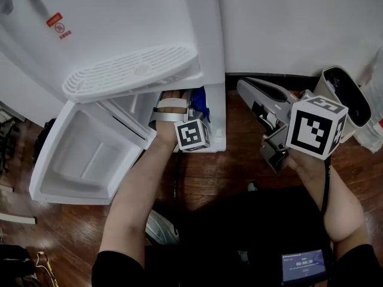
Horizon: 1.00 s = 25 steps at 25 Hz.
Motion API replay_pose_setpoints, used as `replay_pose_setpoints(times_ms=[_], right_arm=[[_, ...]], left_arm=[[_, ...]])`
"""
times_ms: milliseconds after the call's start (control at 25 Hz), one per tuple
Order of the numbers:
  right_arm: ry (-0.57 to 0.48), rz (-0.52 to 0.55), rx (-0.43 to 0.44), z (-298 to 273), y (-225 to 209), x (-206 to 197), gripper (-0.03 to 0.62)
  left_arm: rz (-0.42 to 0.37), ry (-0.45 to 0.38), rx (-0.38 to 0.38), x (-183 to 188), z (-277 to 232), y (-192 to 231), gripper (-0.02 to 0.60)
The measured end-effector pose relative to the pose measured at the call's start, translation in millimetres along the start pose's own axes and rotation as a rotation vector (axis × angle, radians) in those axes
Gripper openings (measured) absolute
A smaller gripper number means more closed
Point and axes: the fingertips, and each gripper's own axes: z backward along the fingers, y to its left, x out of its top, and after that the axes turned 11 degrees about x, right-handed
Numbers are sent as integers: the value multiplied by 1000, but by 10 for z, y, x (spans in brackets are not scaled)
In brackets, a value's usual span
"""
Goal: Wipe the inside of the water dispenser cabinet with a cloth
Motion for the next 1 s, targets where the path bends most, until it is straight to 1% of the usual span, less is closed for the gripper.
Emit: replay_pose_setpoints(times_ms=[120, 240, 320, 360, 400, 440, 480, 520, 560, 600, 680, 720, 760, 800, 840, 880, 960, 1000], right_arm=[[4, 6, 0, -19, 3, -1, 12], [12, 18, -9, -20, 0, -14, 12], [18, 23, -17, -15, -11, -25, 12], [18, 24, -21, -11, -19, -28, 12], [17, 23, -25, -7, -27, -28, 12], [16, 23, -30, -1, -36, -25, 12], [14, 23, -34, 7, -44, -22, 12], [13, 23, -37, 14, -49, -20, 12], [13, 22, -38, 19, -51, -18, 12], [13, 22, -38, 21, -52, -17, 12], [15, 23, -37, 20, -52, -18, 12], [16, 23, -36, 17, -52, -21, 12], [18, 22, -36, 15, -51, -28, 12], [19, 20, -36, 13, -52, -37, 12], [20, 17, -36, 10, -53, -43, 12], [20, 16, -37, 6, -56, -44, 12], [23, 19, -37, -5, -55, -43, 12], [27, 21, -36, -12, -48, -47, 12]], left_arm=[[-35, -11, 66, -54, 25, 391, 149], [2, -21, 139, -28, 97, 816, 149], [57, -32, 177, 52, 191, 1036, 149], [97, -37, 190, 96, 256, 1112, 149], [154, -36, 197, 126, 328, 1155, 149], [239, -25, 194, 132, 403, 1159, 147], [362, -1, 178, 104, 478, 1119, 147], [533, 37, 146, 39, 552, 1037, 147], [755, 89, 103, -52, 626, 932, 146], [1023, 149, 53, -153, 701, 822, 146], [1595, 250, -42, -303, 850, 650, 146], [1835, 272, -72, -347, 915, 601, 146], [2018, 273, -78, -393, 971, 588, 146], [2145, 262, -50, -464, 1025, 621, 146], [2234, 246, 13, -575, 1077, 701, 146], [2302, 228, 104, -722, 1124, 815, 146], [2400, 187, 318, -1058, 1208, 1076, 146], [2425, 164, 415, -1209, 1244, 1191, 146]])
